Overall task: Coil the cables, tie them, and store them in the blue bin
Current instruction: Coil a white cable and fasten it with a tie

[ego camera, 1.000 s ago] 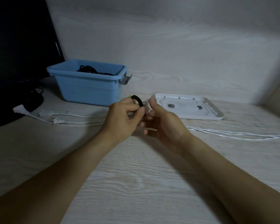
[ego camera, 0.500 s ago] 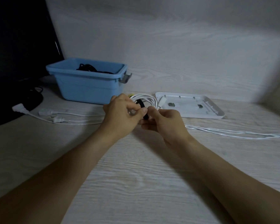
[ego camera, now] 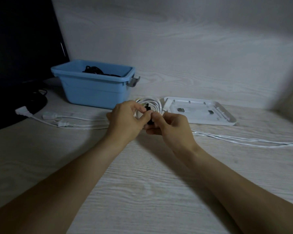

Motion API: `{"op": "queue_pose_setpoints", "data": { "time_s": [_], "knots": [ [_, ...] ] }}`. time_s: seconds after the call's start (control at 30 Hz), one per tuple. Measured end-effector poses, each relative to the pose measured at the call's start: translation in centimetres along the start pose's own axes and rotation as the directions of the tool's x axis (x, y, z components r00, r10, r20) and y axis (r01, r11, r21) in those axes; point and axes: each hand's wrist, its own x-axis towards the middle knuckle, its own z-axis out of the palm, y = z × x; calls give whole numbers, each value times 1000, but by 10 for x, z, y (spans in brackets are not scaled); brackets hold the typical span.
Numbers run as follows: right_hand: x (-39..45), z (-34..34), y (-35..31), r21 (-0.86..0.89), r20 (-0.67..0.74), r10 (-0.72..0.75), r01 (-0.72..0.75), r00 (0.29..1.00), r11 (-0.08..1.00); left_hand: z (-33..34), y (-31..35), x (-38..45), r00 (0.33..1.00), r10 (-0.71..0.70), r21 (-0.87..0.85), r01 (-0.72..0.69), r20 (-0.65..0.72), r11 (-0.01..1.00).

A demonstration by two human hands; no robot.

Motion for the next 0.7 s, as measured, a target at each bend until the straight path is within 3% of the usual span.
{"op": "queue_pose_setpoints", "data": {
  "time_s": [0.1, 0.23, 0.37, 0.5, 0.63, 0.7],
  "knots": [
    [0, 1, -2, 55, 11, 0, -1, 1000, 998, 3, 0, -2, 996, 22, -56, -27, -84, 998],
    [0, 0, -3, 90, 13, -9, 7, 1000, 996, 3, -5, 1, 986, 159, 16, -158, -56, 987],
    [4, -3, -3, 150, -25, 8, -5, 1000, 989, 3, -4, 1, 963, 262, 177, -269, 62, 947],
    [7, -8, -3, 210, -64, 70, -55, 996, 976, 5, -10, -1, 880, 380, 211, -444, 283, 871],
    [6, -8, -7, 198, -47, 66, -56, 997, 979, 5, -8, 0, 875, 418, 262, -475, 246, 840],
    [7, -9, -11, 131, -17, 73, -71, 997, 989, 2, -8, 2, 895, 395, 226, -437, 209, 870]
  ]
}}
